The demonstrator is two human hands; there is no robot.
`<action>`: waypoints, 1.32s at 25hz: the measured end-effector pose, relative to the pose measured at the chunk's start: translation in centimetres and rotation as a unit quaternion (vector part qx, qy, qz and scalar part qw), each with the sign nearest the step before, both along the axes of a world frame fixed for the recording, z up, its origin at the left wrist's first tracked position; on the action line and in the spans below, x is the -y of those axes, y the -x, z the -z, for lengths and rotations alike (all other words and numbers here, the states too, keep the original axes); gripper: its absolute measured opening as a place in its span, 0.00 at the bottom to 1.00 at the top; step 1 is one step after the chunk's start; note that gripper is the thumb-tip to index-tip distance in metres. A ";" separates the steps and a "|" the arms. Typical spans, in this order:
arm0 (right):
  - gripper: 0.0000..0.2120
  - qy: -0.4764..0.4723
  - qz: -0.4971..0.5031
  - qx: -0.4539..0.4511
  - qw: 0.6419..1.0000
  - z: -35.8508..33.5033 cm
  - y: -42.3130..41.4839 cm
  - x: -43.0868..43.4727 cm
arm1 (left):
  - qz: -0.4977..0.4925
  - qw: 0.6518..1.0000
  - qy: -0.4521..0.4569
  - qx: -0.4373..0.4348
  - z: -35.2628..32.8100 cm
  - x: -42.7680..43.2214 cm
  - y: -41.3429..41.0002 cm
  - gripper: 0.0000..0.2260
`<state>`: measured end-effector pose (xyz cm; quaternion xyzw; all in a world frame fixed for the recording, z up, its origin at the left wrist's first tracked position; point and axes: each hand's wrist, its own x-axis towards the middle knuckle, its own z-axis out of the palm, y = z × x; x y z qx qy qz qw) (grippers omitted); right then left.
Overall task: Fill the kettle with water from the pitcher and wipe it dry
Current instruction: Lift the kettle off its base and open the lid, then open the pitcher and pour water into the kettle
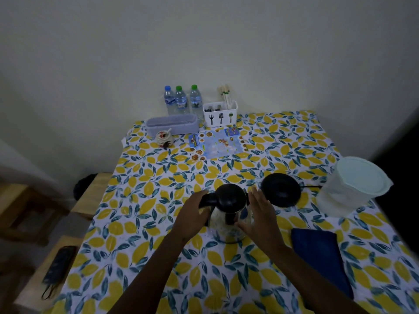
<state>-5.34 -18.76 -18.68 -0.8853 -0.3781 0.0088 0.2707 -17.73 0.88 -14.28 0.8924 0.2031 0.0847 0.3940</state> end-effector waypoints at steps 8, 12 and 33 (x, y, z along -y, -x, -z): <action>0.46 0.050 -0.009 -0.003 0.999 1.0 -0.4 0.5 | -0.082 0.977 -0.185 -0.068 -0.6 4.6 -4.9 0.36; 0.46 0.035 -0.016 -0.024 0.999 1.2 -0.4 0.6 | -0.085 0.984 -0.155 0.008 -1.6 5.0 -4.8 0.24; 0.35 -0.011 0.025 0.007 1.000 -0.9 2.6 4.1 | -0.083 0.966 -0.199 0.143 -2.9 3.9 1.3 0.18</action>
